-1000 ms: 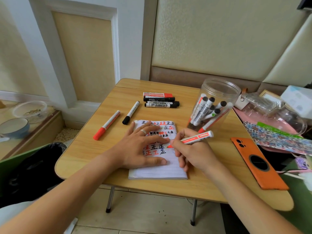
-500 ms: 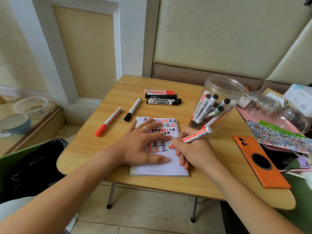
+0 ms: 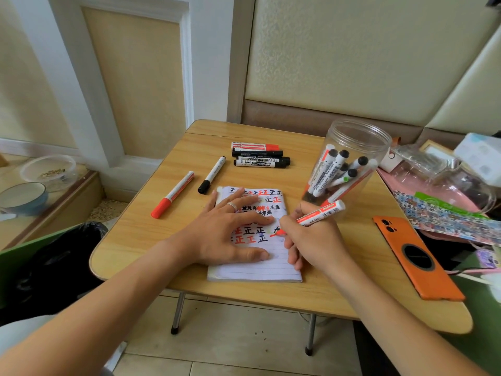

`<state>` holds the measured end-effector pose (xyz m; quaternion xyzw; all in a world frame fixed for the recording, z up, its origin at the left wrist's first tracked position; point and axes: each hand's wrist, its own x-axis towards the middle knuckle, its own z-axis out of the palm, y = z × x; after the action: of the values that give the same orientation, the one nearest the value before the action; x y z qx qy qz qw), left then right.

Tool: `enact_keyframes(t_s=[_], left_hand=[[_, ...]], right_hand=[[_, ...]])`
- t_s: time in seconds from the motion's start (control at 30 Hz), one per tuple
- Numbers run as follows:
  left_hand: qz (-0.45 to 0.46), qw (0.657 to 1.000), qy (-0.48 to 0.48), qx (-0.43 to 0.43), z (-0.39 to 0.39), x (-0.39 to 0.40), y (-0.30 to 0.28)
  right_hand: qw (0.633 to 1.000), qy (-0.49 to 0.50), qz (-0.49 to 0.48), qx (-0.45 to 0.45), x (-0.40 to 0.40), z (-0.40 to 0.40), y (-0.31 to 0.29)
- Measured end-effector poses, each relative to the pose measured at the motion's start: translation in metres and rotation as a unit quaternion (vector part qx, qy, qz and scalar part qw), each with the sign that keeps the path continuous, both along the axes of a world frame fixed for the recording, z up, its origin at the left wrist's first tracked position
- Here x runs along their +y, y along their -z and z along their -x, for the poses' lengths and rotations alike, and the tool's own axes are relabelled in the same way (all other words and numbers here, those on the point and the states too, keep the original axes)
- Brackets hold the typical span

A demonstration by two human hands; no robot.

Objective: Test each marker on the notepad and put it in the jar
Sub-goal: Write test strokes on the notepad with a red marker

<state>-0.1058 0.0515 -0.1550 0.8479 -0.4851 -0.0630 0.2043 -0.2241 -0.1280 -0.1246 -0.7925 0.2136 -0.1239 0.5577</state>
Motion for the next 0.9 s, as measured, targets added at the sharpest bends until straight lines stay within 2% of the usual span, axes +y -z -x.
enact_keyframes(t_s=[0.37,0.9], left_hand=[[0.001,1.0,0.0,0.0,0.0007,0.0001,0.0],[-0.006,1.0,0.004,-0.005,0.0,-0.0002,0.0003]], right_hand=[[0.999,-0.022,0.03,0.032,-0.0003,0.0013,-0.0027],[1.0,-0.001,0.015,0.01,0.0016,0.0025,-0.0005]])
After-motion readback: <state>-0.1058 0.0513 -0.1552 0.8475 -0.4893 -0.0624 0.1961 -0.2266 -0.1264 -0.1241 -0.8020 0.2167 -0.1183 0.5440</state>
